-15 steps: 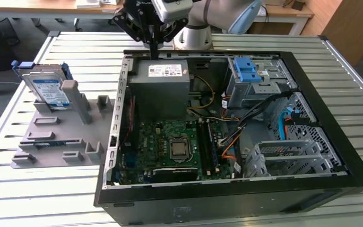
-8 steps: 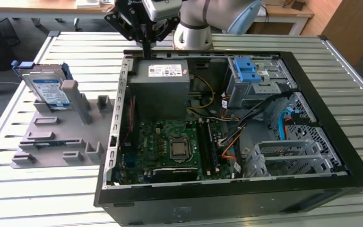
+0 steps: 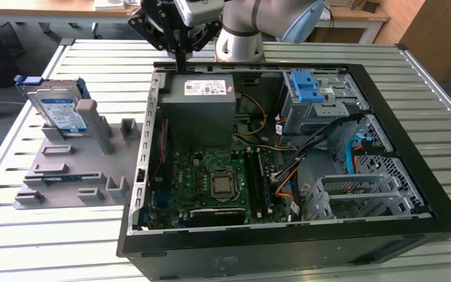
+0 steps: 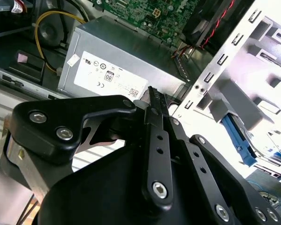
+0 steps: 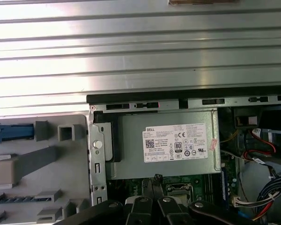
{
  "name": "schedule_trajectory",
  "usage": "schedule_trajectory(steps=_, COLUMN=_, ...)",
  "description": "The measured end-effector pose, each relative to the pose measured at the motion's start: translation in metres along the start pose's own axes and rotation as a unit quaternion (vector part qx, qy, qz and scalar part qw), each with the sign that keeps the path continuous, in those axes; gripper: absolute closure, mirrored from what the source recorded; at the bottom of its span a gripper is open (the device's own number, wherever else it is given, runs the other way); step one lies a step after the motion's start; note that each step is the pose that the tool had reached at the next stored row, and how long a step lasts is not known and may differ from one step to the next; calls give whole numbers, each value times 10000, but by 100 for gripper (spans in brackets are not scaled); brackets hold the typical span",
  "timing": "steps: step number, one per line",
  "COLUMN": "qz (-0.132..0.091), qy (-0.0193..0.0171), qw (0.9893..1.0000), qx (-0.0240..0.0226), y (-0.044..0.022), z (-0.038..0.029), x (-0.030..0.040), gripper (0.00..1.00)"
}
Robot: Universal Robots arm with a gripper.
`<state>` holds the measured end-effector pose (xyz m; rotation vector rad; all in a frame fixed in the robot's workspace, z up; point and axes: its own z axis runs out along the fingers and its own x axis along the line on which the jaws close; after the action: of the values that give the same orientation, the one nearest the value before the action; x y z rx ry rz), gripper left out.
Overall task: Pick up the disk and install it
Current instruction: 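Reach for the disk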
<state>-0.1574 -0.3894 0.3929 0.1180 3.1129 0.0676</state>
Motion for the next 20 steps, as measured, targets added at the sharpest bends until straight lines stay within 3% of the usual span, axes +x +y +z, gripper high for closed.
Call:
schedule_trajectory(steps=6, qz=0, qy=0, qw=10000, qx=0, y=-2, z=0, x=18, gripper=89)
schedule_trajectory(steps=20, qz=0, qy=0, qw=10000, qx=0, y=-12, z=-4, x=158, gripper=89)
